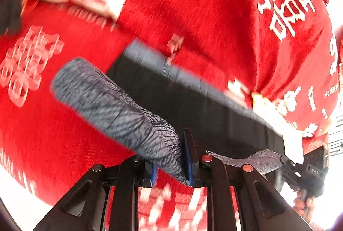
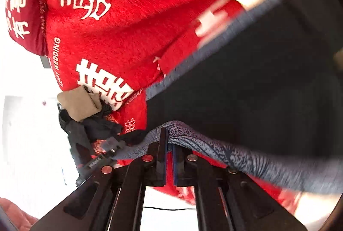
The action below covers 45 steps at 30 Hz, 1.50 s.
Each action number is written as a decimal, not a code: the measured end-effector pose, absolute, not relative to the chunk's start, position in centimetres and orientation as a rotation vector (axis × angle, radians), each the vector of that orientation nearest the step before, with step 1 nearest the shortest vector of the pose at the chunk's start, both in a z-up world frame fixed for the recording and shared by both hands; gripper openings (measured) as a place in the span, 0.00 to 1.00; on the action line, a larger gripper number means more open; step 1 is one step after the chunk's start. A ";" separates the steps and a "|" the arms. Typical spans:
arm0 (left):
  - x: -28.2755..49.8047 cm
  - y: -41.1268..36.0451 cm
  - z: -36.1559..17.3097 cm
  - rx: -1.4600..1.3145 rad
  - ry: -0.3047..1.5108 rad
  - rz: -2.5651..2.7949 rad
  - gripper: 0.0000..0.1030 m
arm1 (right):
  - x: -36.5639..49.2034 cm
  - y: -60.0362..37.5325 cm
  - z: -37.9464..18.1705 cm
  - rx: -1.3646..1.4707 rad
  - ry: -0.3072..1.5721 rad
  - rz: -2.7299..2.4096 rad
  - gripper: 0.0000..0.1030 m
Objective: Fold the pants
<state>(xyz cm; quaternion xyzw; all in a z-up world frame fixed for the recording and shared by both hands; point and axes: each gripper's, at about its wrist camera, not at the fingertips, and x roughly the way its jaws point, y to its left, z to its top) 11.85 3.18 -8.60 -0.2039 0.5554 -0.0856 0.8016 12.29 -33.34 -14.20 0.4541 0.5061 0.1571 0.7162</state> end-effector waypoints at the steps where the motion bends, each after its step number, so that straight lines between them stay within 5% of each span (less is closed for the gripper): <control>1: 13.7 2.5 -8.7 -0.412 1.172 -0.170 0.28 | 14.3 -33.8 -14.4 0.984 1.134 0.363 0.04; 4: 18.9 1.2 -10.4 -0.308 1.116 -0.057 0.75 | 20.0 -34.8 -16.4 0.915 1.193 0.347 0.05; 5: 20.5 1.1 -11.6 -0.268 1.100 0.012 0.83 | 21.9 -35.1 -17.6 0.906 1.211 0.343 0.05; 13: 25.3 1.3 -18.4 -0.222 1.220 0.189 0.83 | 28.8 -35.5 -24.7 0.849 1.369 0.243 0.12; 16: 24.1 2.4 -15.2 -0.223 1.167 0.222 0.83 | 27.7 -35.1 -21.5 0.796 1.322 0.285 0.68; 17: 23.4 2.8 -14.0 -0.211 1.148 0.239 0.83 | 27.0 -35.0 -20.3 0.770 1.304 0.287 0.72; 19: 22.5 2.2 -13.0 -0.159 1.145 0.242 0.83 | 25.6 -34.5 -18.2 0.746 1.256 0.341 0.67; 21: 22.6 0.5 -14.1 -0.082 1.197 0.199 0.83 | 24.8 -33.5 -18.1 0.700 1.276 0.359 0.47; 25: 23.0 -3.7 -18.9 0.026 1.300 0.149 0.83 | 26.4 -31.2 -22.1 0.530 1.379 0.309 0.40; 26: 23.1 -4.6 -20.2 0.059 1.325 0.170 0.83 | 27.0 -31.4 -22.7 0.511 1.381 0.281 0.32; 29: 23.0 -5.0 -19.9 0.052 1.312 0.206 0.83 | 26.9 -33.7 -21.5 0.704 1.304 0.287 0.35; 32: 21.8 -5.5 -18.1 0.060 1.334 0.157 0.83 | 24.1 -36.0 -18.7 0.805 1.209 0.346 0.56; 45: 13.0 -21.8 -11.5 0.156 1.335 -0.461 0.83 | -3.4 -51.1 -16.7 1.016 1.153 -0.208 0.56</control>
